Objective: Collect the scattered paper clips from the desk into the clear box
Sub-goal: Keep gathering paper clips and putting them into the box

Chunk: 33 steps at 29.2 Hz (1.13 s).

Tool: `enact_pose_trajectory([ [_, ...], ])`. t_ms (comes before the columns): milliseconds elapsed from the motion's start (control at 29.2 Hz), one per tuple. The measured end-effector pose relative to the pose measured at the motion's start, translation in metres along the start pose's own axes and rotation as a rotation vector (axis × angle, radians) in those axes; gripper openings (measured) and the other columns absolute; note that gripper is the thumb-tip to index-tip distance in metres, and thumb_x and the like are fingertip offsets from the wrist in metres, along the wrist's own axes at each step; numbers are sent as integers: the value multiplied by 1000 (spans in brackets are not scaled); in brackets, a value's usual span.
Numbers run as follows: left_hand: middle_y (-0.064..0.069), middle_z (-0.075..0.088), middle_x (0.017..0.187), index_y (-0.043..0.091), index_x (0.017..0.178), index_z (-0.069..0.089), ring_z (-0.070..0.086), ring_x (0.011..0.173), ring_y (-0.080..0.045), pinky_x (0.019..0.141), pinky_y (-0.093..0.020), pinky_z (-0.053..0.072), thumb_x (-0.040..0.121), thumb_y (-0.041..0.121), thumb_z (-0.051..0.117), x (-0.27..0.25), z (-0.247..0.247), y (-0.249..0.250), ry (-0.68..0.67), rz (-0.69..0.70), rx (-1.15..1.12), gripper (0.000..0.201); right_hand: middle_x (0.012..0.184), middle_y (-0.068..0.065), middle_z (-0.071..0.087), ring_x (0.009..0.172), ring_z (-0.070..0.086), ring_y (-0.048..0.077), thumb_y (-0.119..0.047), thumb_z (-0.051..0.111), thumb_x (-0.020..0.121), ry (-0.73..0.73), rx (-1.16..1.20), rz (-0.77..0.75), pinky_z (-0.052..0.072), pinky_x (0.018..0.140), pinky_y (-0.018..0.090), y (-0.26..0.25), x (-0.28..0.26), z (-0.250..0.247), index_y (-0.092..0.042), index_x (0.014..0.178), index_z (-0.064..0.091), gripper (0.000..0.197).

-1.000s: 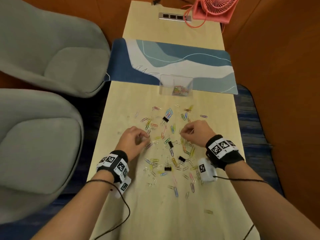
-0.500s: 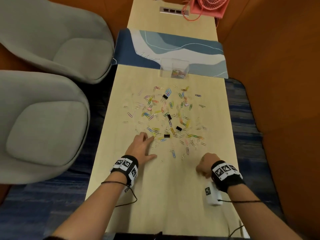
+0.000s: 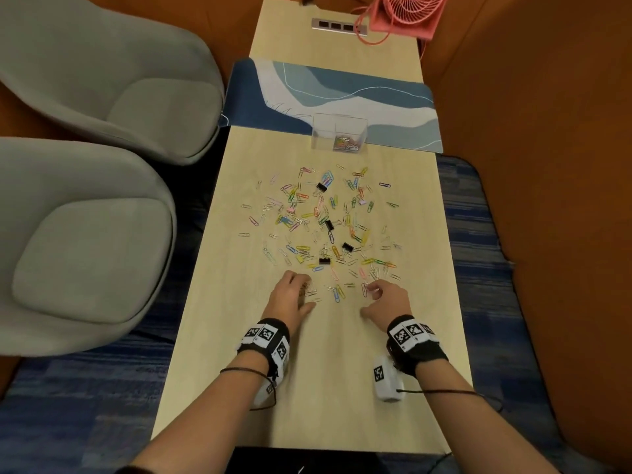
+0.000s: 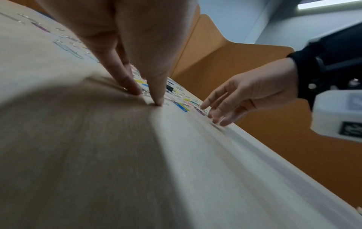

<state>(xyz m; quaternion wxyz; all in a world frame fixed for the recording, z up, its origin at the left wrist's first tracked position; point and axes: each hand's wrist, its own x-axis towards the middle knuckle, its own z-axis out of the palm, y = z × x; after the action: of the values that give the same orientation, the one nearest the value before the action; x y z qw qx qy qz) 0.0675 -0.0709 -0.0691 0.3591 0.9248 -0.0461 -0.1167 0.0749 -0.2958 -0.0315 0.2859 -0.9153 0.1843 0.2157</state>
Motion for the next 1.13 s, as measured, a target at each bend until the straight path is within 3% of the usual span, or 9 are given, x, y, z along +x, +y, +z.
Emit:
enact_pose_trajectory([
  [103, -1, 51, 119, 16, 132, 52, 58, 101, -21, 96, -36, 50, 79, 16, 76, 4, 2, 2, 42, -24, -43, 59, 108, 7, 54, 89, 61, 21, -16, 81, 64, 8, -10, -84, 50, 80, 25, -3, -3, 14, -13, 116, 59, 56],
  [239, -8, 43, 122, 16, 141, 42, 48, 109, -24, 101, -35, 44, 82, 21, 73, 11, 1, 9, 66, -42, 48, 67, 124, 10, 42, 109, 49, 26, -23, 78, 68, 124, -171, -160, 42, 96, 31, -10, 1, 18, -14, 133, 47, 72],
  [410, -13, 36, 122, 17, 146, 35, 40, 108, -27, 96, -37, 43, 80, 42, 73, 18, 0, 4, 115, -127, 159, 80, 129, 11, 42, 116, 46, 28, -21, 72, 78, 63, -269, -238, 41, 100, 32, -26, 4, 28, -10, 136, 44, 65],
  [650, -17, 30, 141, 26, 148, 32, 37, 122, -32, 105, -40, 38, 84, 46, 67, 34, -5, -4, 23, -14, 267, 76, 135, 12, 39, 121, 40, 28, -22, 63, 87, 22, -390, -385, 45, 97, 35, -48, 4, 39, -15, 142, 37, 61],
  [753, -16, 33, 141, 25, 142, 43, 39, 118, -32, 103, -41, 40, 85, 45, 66, 42, -10, -3, -12, 18, 326, 64, 134, 14, 42, 119, 41, 28, -8, 53, 91, 20, -512, -445, 47, 90, 34, -56, 5, 40, -11, 132, 47, 42],
  [855, -15, 45, 129, 18, 129, 59, 46, 109, -32, 95, -42, 46, 86, 30, 69, 44, -12, 0, 0, 59, 292, 46, 125, 17, 48, 113, 46, 29, 6, 43, 88, -12, -593, -473, 44, 90, 33, -64, 5, 36, -3, 118, 54, 34],
  [1026, -13, 60, 101, 6, 90, 70, 57, 86, -33, 74, -40, 51, 82, 9, 70, 46, -9, -4, 56, 91, 189, 9, 118, 17, 52, 110, 51, 30, 9, 44, 87, -51, -685, -504, 44, 91, 34, -76, 11, 33, -1, 109, 60, 29],
  [1129, -12, 64, 88, 6, 83, 71, 59, 79, -34, 68, -39, 51, 80, 4, 69, 49, -10, -4, 45, 112, 183, 4, 111, 16, 56, 104, 57, 31, 10, 46, 86, -85, -710, -504, 47, 87, 34, -83, 14, 28, -1, 105, 62, 26],
])
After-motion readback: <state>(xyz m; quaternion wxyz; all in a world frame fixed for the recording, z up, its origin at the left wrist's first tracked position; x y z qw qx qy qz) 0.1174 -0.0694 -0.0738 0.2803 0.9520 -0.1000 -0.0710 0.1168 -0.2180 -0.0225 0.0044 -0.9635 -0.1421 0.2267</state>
